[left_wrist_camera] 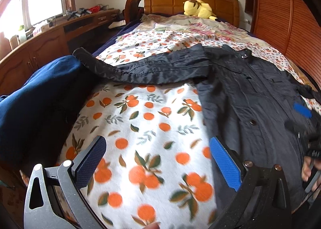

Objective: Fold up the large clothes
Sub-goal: 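Move the left gripper to the sleeve cuff nearest it and close on it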

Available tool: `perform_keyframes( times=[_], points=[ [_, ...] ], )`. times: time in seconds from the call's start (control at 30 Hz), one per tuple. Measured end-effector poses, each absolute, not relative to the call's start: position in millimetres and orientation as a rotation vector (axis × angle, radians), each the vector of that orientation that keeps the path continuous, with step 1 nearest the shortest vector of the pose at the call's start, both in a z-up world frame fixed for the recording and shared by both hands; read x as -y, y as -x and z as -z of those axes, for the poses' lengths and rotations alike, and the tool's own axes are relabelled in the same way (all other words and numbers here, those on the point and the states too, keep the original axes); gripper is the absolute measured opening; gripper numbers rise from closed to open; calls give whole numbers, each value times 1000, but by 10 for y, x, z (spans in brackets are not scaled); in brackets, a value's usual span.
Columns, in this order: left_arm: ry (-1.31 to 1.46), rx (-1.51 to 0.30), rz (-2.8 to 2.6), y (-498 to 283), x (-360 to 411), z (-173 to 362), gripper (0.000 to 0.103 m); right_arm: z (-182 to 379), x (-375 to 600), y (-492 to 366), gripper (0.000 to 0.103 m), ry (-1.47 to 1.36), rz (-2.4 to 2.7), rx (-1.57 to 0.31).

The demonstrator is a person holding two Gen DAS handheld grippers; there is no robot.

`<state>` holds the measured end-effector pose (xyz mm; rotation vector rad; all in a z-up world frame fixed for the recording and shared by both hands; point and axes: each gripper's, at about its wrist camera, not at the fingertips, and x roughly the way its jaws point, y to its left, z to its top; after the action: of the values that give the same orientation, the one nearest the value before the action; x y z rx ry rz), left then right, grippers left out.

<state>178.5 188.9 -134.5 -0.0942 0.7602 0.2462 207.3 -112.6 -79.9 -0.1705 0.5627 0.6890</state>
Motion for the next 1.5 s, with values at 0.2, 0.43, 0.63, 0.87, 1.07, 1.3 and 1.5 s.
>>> perform_keyframes(
  times=[0.2,0.43,0.63,0.87,1.07,1.3,1.5],
  points=[
    [127,-752,-250,-2161,-2237,1373,103,784,1240,-2100,103,145,-671,-584],
    [191,-817,-252,-2766,-2754,1544,73,775,1147,-2129,103,146,-659,-610],
    [265,-865,-281,-3108,-3113,1768,62,799,1054,-2122,103,189,-651,-604],
    [364,-877,-355,-3305,-3436,1898,51,837,1008,-2173,103,211,-657,-627],
    [347,-841,-336,-3372,-3375,1771,50,849,1020,-2201,103,209,-667,-636],
    [459,-805,-278,-3248,-3323,1659,50,861,1035,-2202,103,200,-668,-634],
    [445,-839,-331,-3363,-3384,1761,50,867,1041,-2194,103,200,-669,-633]
  ],
)
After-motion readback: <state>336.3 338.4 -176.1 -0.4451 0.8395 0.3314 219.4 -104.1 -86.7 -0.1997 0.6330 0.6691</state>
